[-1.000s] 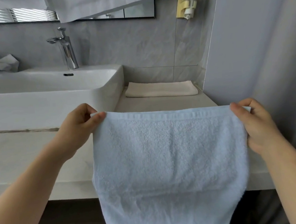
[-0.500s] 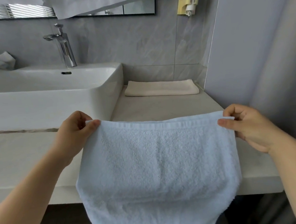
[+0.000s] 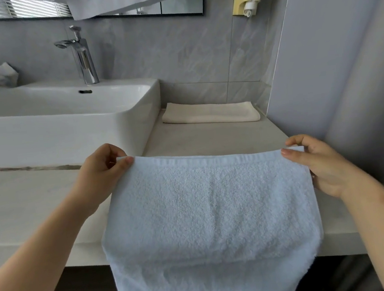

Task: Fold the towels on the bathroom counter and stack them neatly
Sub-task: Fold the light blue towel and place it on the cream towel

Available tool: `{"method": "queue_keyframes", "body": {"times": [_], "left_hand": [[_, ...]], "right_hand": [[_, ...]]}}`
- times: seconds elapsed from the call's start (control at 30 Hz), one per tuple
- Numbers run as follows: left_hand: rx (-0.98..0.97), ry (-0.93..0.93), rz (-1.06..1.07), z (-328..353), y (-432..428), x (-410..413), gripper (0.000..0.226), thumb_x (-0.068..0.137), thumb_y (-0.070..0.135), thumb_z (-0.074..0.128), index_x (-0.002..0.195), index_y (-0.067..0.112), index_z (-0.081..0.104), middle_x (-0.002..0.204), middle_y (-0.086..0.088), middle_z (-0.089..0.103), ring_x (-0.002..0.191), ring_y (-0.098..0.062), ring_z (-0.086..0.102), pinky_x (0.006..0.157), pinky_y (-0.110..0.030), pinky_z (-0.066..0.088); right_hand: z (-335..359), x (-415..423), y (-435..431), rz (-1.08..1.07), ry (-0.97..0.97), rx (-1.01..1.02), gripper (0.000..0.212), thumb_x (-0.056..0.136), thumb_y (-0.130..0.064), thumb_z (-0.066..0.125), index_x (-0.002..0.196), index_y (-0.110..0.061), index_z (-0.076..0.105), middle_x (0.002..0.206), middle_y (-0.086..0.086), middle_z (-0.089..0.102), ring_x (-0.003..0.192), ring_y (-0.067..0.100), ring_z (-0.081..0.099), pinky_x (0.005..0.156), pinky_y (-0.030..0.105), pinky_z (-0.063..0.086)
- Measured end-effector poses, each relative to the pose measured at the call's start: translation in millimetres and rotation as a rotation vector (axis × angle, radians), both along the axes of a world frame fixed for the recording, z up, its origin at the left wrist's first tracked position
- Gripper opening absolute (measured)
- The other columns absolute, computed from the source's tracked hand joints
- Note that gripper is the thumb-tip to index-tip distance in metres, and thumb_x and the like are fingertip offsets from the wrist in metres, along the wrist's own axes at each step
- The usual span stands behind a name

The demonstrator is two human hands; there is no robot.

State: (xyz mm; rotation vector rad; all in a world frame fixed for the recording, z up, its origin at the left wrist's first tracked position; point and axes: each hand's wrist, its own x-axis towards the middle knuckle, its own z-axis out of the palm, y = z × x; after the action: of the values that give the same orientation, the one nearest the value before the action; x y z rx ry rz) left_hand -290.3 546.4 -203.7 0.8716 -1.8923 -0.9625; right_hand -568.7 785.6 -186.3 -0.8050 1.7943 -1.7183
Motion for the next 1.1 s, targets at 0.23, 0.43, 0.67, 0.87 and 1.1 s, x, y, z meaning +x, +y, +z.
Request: {"method": "queue_keyframes", "body": {"times": [0.23, 0.43, 0.67, 0.87, 1.1], "left_hand": [[-0.198, -0.307, -0.014, 6, -8, -4, 0.018, 0.085, 0.015, 0.066, 0.102, 0.021, 0.063, 0.082, 0.001, 0.060, 0.078, -0.019, 0.054, 0.075, -0.027, 0.039], [-0.555, -0.667, 0.178, 17, 9, -30, 0.022, 0.092, 0.027, 0.055, 0.109, 0.015, 0.064, 0.097, -0.007, 0.050, 0.098, -0.031, 0.053, 0.070, -0.029, 0.036], [0.249, -0.181, 0.099, 31, 11, -75, 0.020, 0.094, 0.010, 0.033, 0.110, 0.008, 0.045, 0.074, -0.019, 0.060, 0.049, -0.027, 0.061, 0.042, -0.027, 0.048], [0.424, 0.158, 0.074, 29, -10, -111, 0.014, 0.096, 0.009, 0.032, 0.110, 0.009, 0.035, 0.092, -0.022, 0.061, 0.066, -0.028, 0.065, 0.055, -0.038, 0.058], [-0.063, -0.431, 0.083, -10, -21, -138, 0.039, 0.090, 0.021, 0.053, 0.116, 0.005, 0.029, 0.106, -0.018, 0.054, 0.101, -0.036, 0.054, 0.077, -0.034, 0.038]], "right_hand": [[4, -17, -1, -0.044, 0.334, 0.313, 0.008, 0.076, -0.010, 0.074, 0.083, -0.008, 0.070, 0.086, 0.020, 0.063, 0.077, 0.025, 0.057, 0.071, 0.032, 0.045], [1, -22, -19, -0.320, 0.810, 0.558, 0.021, 0.079, -0.025, 0.074, 0.064, -0.021, 0.060, 0.066, -0.004, 0.056, 0.073, 0.022, 0.052, 0.062, 0.027, 0.035], [8, -30, -41, -0.556, 0.782, 0.411, 0.017, 0.089, -0.024, 0.057, 0.073, -0.017, 0.055, 0.075, 0.003, 0.057, 0.072, 0.026, 0.057, 0.065, 0.031, 0.042], [9, -40, -75, -0.494, 0.121, 0.005, 0.023, 0.095, -0.012, 0.046, 0.074, -0.018, 0.050, 0.078, 0.014, 0.064, 0.061, 0.019, 0.065, 0.053, 0.033, 0.054], [-28, -34, -114, -0.269, 0.491, 0.308, 0.021, 0.088, -0.015, 0.047, 0.106, -0.012, 0.036, 0.079, 0.000, 0.049, 0.064, 0.014, 0.048, 0.053, 0.028, 0.037]]}}
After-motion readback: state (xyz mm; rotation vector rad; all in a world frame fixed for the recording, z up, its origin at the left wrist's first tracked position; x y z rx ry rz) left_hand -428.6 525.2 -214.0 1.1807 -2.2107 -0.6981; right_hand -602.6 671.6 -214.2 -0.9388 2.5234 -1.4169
